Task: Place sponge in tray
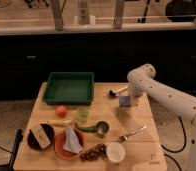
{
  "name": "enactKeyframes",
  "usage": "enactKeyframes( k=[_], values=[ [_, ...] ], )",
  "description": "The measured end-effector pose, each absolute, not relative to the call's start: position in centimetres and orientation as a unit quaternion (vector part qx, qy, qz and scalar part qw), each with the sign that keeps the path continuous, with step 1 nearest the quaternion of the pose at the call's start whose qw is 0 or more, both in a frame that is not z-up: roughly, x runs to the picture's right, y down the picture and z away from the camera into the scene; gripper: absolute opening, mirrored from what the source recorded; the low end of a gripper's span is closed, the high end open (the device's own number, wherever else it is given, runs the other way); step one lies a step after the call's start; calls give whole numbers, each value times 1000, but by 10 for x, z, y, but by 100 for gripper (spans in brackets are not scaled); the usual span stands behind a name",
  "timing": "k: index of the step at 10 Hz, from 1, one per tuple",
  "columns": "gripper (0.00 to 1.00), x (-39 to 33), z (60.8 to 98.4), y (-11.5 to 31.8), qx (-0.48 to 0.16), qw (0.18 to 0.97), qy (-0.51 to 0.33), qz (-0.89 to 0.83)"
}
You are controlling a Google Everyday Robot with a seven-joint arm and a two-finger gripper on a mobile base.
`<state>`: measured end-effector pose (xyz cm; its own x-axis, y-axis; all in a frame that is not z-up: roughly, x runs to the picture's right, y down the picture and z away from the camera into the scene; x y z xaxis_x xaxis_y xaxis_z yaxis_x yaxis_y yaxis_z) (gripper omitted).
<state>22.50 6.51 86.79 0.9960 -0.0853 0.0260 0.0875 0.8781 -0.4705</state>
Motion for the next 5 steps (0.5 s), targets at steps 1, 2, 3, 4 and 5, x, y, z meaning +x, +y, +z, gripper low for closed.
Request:
enactKeyframes(
  k=[1,2,3,4,5],
  values=[
    [0,218,864,60,-239,970,-9,-53],
    [0,212,861,55,-236,970,-14,-59],
    [0,208,859,51,-233,970,-20,-66],
    [0,202,857,47,-230,970,-24,-73],
    [0,195,857,42,-229,970,-26,-83]
  ],
)
